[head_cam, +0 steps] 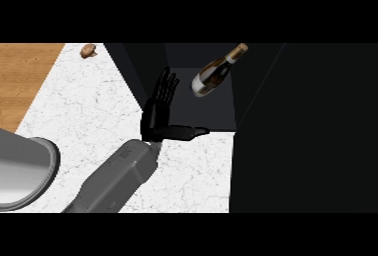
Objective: Pick up the wine, place it into the cabinet and close the cabinet
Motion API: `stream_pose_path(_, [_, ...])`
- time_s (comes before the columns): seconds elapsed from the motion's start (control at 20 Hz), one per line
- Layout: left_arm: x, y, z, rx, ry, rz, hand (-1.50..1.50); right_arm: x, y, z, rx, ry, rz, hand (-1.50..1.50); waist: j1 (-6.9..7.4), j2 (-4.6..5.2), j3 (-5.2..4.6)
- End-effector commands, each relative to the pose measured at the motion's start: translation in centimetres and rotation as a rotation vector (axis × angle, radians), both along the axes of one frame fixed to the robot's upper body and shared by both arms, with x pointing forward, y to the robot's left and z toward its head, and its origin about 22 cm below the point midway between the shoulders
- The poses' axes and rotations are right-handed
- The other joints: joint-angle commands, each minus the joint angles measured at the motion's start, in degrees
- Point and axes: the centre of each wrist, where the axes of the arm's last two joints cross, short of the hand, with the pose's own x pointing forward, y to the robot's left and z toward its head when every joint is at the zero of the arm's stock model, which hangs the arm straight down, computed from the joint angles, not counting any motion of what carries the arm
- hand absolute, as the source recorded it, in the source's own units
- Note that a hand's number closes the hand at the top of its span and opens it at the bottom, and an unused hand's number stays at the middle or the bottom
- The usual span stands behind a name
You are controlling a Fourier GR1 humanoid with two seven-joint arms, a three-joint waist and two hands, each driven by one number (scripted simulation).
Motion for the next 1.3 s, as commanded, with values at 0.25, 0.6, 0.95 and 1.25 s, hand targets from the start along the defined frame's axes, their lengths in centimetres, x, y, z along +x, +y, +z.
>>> stream_pose_path(0.25, [-6.8,1.9,5.5,0.002,-0.03,-0.057,-1.5,0.8,0.3,-1.2,0.014,-0.001,0.018,-1.5,-0.37,0.08,0.16])
stream_pose_path(0.6, [-11.9,4.5,9.2,-0.019,-0.047,-0.069,-1.5,0.7,-0.2,0.0,-0.025,-0.011,0.009,-1.5,-0.58,0.2,0.15])
stream_pose_path(0.95, [-15.3,6.5,8.8,-0.004,-0.054,-0.006,-1.5,-0.4,1.0,0.9,-0.237,-0.012,0.222,1.5,-0.48,0.19,0.12])
stream_pose_path(1.25, [-17.5,11.1,8.0,0.03,-0.069,0.078,-1.5,-2.3,1.6,1.0,-0.268,0.028,0.393,1.5,-0.68,0.24,0.08])
